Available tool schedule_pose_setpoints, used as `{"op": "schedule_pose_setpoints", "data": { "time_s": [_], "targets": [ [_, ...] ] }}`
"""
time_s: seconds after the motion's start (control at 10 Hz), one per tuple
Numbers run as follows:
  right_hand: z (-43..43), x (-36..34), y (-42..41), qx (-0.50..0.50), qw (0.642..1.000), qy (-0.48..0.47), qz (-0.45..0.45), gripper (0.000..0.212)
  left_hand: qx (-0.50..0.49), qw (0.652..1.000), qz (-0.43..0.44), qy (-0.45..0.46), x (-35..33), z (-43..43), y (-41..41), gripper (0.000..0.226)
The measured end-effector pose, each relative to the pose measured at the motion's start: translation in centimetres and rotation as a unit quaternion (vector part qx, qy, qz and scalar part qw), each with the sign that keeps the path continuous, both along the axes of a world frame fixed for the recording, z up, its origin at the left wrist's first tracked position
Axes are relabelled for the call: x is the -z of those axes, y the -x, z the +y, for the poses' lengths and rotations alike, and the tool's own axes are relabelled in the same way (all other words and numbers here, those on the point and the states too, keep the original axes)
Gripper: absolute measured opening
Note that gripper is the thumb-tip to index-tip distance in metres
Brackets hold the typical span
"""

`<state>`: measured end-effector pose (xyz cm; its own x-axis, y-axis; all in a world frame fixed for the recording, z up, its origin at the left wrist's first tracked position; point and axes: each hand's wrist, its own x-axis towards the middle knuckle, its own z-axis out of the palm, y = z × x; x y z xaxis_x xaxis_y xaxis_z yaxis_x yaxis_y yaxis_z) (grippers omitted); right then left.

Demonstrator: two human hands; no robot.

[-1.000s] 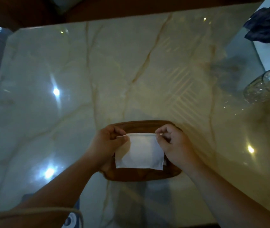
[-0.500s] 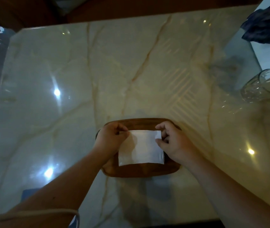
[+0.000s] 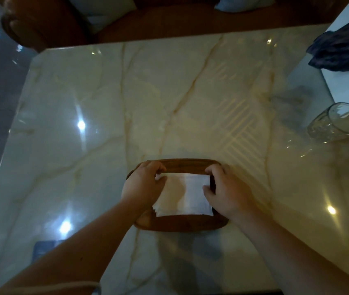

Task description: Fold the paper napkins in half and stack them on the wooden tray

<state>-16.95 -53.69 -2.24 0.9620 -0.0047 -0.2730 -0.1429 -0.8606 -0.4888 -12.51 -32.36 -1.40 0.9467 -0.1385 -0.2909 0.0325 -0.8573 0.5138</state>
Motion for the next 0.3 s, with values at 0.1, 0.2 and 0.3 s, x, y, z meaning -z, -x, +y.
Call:
{"op": "schedule_pose_setpoints", "data": {
  "time_s": [0.1, 0.2, 0.3],
  "targets": [
    [-0.4, -1.7, -0.6, -0.051, 0.999, 0.005, -0.017, 0.039, 0.078, 0.995, -0.035, -0.056, -2.1, 0.3, 0.4, 0.019],
    [-0.3, -3.8, -2.0, -0.136, 0.989, 0.053, -0.037, 0.052, 0.165, 0.974, -0.081, -0.129, -4.1, 1.1, 0.1, 0.043],
    [0.8, -6.6, -3.2, -0.202, 0.973, 0.099, -0.046, 0.064, 0.197, 0.957, -0.099, -0.187, -6.6, 2.5, -0.1, 0.062]
  ]
}}
